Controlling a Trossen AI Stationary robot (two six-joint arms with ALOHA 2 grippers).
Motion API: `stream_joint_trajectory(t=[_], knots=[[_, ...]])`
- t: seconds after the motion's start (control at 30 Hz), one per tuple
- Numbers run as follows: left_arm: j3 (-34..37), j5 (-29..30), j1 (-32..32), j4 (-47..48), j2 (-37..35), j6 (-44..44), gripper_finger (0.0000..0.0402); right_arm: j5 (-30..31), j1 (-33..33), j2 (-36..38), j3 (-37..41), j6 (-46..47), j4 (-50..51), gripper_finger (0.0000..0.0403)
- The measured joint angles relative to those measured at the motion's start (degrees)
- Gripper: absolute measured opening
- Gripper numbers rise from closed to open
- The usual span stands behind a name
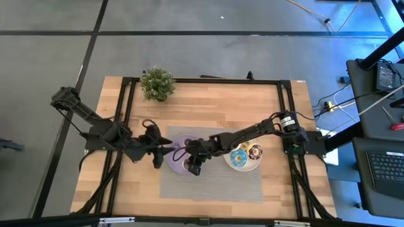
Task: Pick & Place donuts
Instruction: Put the small brown donut on the purple plate
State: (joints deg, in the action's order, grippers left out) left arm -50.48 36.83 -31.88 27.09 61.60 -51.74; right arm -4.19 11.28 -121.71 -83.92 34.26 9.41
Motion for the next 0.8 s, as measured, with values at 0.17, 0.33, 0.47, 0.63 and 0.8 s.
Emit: stream_joint_trajectory(t=[0.17, 0.33, 0.47, 0.63, 0.8], knots=[[0.0, -1.1, -0.1, -0.4, 7.1, -2.0, 0.0168, 0.0, -0.3, 0.0, 0.0, 0.1, 0.5, 0.0130], [0.0, -2.3, -0.8, -0.3, 14.2, -9.6, 0.0168, 0.0, -0.6, 0.0, 0.1, 1.8, 0.8, 0.0131], [0.0, 0.3, -3.3, -0.3, 17.8, -13.5, 0.0168, 0.0, -0.8, 0.0, 0.1, 3.0, 0.9, 0.0131], [0.0, 6.5, -5.9, -2.8, 21.2, -15.2, 0.0168, 0.1, -0.8, 0.0, 0.1, 3.0, 0.9, 0.0131], [0.0, 9.4, -6.8, -5.9, 27.0, -15.2, 0.0168, 0.1, -0.9, 0.0, 0.1, 3.2, 0.8, 0.0131]])
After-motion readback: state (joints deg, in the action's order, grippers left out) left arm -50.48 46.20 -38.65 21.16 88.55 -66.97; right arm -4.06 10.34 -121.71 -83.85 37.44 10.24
